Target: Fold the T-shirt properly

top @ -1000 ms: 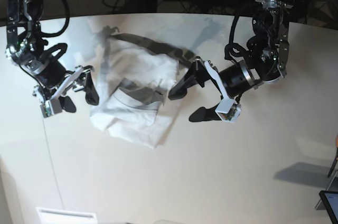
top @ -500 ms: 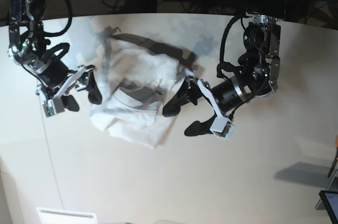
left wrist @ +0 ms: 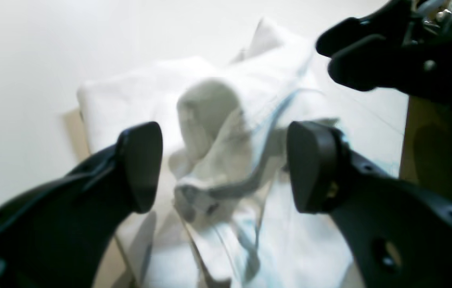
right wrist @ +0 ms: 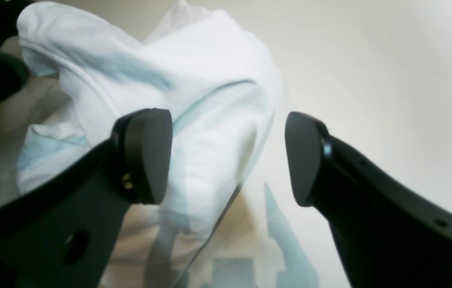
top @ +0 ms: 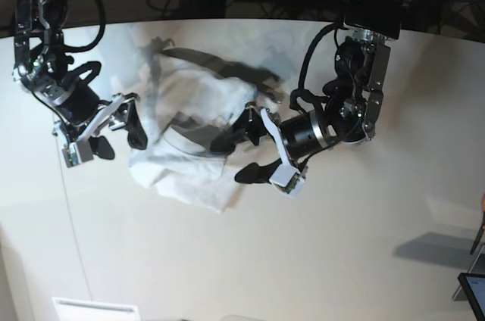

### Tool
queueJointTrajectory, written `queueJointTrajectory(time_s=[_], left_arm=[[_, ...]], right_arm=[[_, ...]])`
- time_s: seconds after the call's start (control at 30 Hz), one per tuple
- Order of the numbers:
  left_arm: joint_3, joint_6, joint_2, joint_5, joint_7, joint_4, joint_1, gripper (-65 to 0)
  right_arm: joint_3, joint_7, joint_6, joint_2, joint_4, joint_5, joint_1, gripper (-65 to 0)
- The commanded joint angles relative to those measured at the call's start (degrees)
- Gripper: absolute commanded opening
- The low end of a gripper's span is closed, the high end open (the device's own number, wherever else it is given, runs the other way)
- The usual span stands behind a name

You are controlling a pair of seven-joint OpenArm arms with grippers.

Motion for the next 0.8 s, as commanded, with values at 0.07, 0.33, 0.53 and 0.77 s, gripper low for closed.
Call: queueJointTrajectory(time_s=[0.07, 0.33, 0.53, 0.77], left_arm=[[-0.3, -0.5, 0.7, -1.3, -1.4, -0.2, -1.4, -26.0], [2.6, -0.5, 2.6, -1.3, -1.3, -2.9, -4.0, -26.2], [5.6, -0.5, 3.8, -1.3, -1.6, -6.0, -6.5, -26.5], [5.3, -0.5, 3.9, -1.3, -1.7, -7.4, -7.9, -61.8]], right_arm=[[0.3, 1.5, 0.3, 0.7, 0.8, 0.9, 0.5, -23.4], [0.3, 1.5, 0.3, 0.7, 0.8, 0.9, 0.5, -23.4], [0.3, 1.5, 0.3, 0.7, 0.8, 0.9, 0.5, -23.4], [0.3, 1.5, 0.3, 0.7, 0.8, 0.9, 0.5, -23.4]])
